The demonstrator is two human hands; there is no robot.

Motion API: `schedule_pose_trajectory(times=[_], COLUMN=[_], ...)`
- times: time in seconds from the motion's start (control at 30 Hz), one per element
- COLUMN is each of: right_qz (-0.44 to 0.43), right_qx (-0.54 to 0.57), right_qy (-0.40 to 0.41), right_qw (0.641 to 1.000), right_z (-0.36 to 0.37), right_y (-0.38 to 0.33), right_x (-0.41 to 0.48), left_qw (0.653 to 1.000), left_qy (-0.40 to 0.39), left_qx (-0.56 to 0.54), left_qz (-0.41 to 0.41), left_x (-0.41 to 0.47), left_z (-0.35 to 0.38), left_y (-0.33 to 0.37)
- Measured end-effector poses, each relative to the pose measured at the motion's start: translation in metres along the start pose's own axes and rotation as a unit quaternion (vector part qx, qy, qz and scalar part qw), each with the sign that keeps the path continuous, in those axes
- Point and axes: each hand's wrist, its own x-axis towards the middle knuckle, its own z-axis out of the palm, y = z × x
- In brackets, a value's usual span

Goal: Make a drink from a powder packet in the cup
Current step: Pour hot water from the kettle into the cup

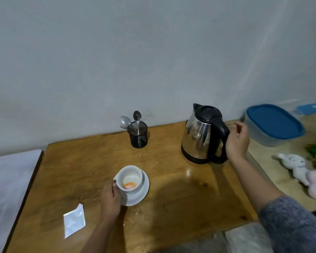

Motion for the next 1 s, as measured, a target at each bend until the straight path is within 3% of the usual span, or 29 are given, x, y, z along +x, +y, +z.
schedule_pose_trajectory(times=[0.13,0.23,0.47,0.7,1.0], right_qz=[0.145,0.192,0.192,0.205,0.183], right_qx=[0.069,0.099,0.118,0.108,0.096], right_qy=[-0.036,-0.044,-0.044,-0.050,-0.009], right_qw=[0.986,0.975,0.973,0.972,0.978], right_z=[0.009,0.009,0.010,0.014,0.019], right_y=[0.017,0.023,0.017,0.008,-0.023], right_x=[-0.001,0.002,0.001,-0.003,-0.019], left_qw=[0.999,0.998,0.997,0.986,0.981], left_qy=[-0.012,-0.038,-0.076,-0.147,-0.174], left_qx=[0.014,0.010,-0.002,0.017,0.033], left_qz=[0.027,0.046,0.034,0.077,0.082], left_x=[0.003,0.002,0.005,0.011,0.017], left_z=[0.000,0.000,0.003,-0.010,-0.019], left_y=[-0.009,-0.012,-0.019,-0.024,-0.018])
